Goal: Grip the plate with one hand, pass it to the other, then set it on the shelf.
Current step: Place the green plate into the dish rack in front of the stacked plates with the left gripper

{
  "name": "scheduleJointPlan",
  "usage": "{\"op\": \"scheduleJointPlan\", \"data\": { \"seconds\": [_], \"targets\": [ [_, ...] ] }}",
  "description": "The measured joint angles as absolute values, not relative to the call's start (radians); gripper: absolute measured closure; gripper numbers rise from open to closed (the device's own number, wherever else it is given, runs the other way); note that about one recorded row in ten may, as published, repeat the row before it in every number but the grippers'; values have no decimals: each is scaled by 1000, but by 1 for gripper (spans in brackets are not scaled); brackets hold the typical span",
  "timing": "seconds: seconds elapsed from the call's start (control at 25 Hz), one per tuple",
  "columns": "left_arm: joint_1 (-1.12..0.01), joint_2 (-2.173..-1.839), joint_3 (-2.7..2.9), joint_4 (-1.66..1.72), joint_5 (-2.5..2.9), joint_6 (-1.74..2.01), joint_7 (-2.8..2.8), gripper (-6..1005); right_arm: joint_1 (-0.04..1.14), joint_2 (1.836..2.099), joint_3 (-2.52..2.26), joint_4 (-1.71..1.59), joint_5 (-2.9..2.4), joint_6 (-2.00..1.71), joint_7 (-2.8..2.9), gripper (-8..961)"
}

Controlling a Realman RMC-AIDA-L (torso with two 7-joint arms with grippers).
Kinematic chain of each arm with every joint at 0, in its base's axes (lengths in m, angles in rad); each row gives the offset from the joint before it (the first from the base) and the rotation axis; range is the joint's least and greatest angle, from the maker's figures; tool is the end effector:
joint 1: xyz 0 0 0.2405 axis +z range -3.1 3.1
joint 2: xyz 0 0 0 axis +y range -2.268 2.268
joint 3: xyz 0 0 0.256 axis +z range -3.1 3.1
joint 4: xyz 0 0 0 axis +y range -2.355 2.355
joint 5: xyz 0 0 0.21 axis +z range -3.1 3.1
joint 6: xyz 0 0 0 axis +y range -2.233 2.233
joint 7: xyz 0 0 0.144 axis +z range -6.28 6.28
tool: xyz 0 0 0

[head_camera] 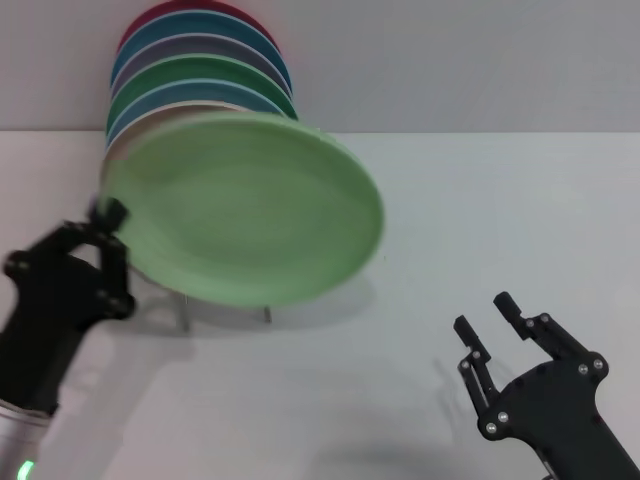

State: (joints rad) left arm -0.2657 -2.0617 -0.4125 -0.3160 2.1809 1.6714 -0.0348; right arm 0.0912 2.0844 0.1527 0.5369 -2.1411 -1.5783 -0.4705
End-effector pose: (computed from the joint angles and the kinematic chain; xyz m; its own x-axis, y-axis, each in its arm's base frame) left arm -0.2750 0.2440 -0.0264 0.5739 -0.3777 0.7266 0.6104 -0.3943 -0.6870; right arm 0.2550 0.1701 -0.0874 0.7629 0.3383 -0.5510 -0.4252 -0.3795 -0.8217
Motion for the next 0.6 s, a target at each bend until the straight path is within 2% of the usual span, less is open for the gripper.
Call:
{"op": "scheduleJointPlan", "data": {
  "seconds": [0.6],
  "targets": [
    [-331, -2065, -513, -161, 2182, 1734, 120, 959, 132, 2083, 185, 497, -2065, -1541, -431, 585]
  ]
}}
